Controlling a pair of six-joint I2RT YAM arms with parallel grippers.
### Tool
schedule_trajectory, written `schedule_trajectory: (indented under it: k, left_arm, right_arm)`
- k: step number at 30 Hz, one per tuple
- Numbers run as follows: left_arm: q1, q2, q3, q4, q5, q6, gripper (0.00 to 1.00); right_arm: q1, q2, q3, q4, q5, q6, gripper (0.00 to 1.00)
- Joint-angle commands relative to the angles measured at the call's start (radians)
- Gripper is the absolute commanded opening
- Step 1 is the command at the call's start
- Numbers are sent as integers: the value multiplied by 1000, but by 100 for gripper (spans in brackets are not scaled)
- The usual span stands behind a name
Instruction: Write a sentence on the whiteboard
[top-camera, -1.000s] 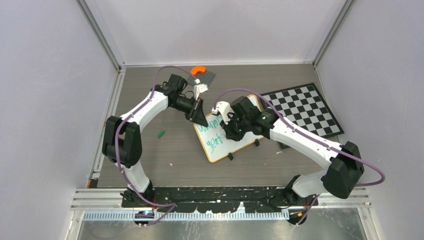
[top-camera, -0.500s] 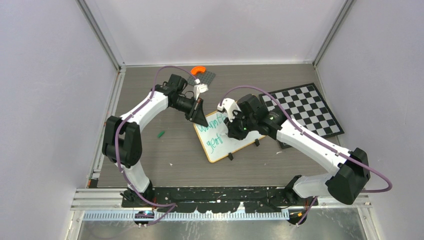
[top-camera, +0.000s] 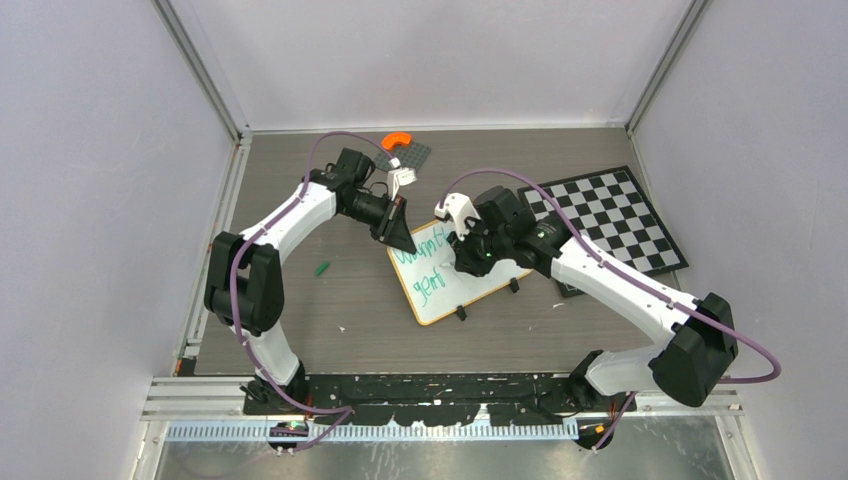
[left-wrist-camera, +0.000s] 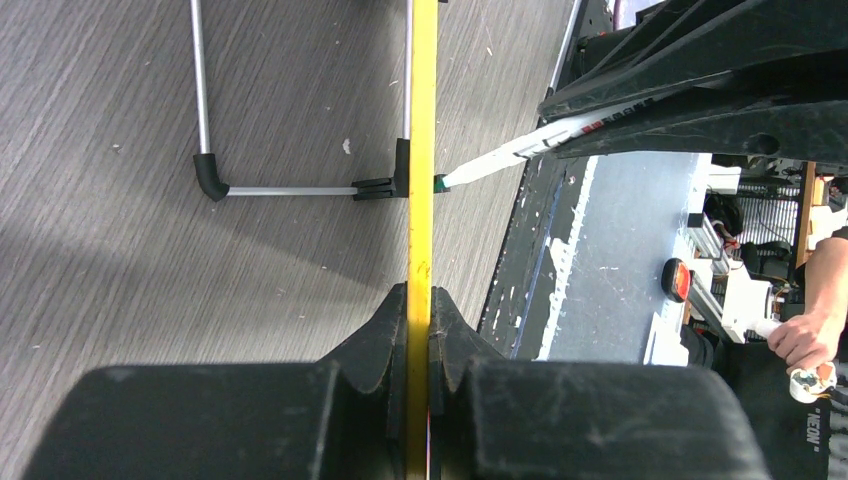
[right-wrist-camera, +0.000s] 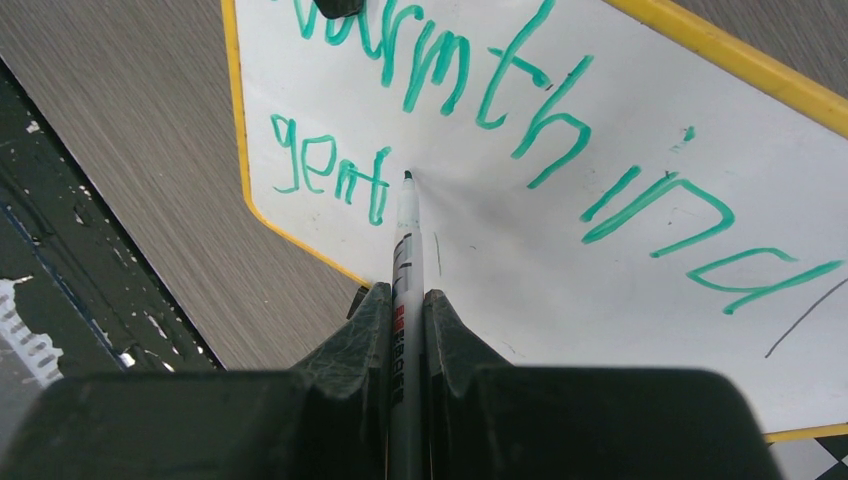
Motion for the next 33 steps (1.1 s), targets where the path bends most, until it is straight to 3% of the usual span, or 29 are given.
schedule_trajectory:
  k: [1, 15, 33]
  left_arm:
    - [-2, -42, 11, 1, -16, 2, 0]
    - [-2, -34, 14, 0, -17, 3, 0]
    - [-5, -36, 12, 0, -16, 2, 0]
  right_arm:
    - [0, 22, -3, 44, 29, 6, 0]
    - [1, -8, -103, 11, 42, -24, 0]
    - [1, -6, -35, 26, 33, -9, 0]
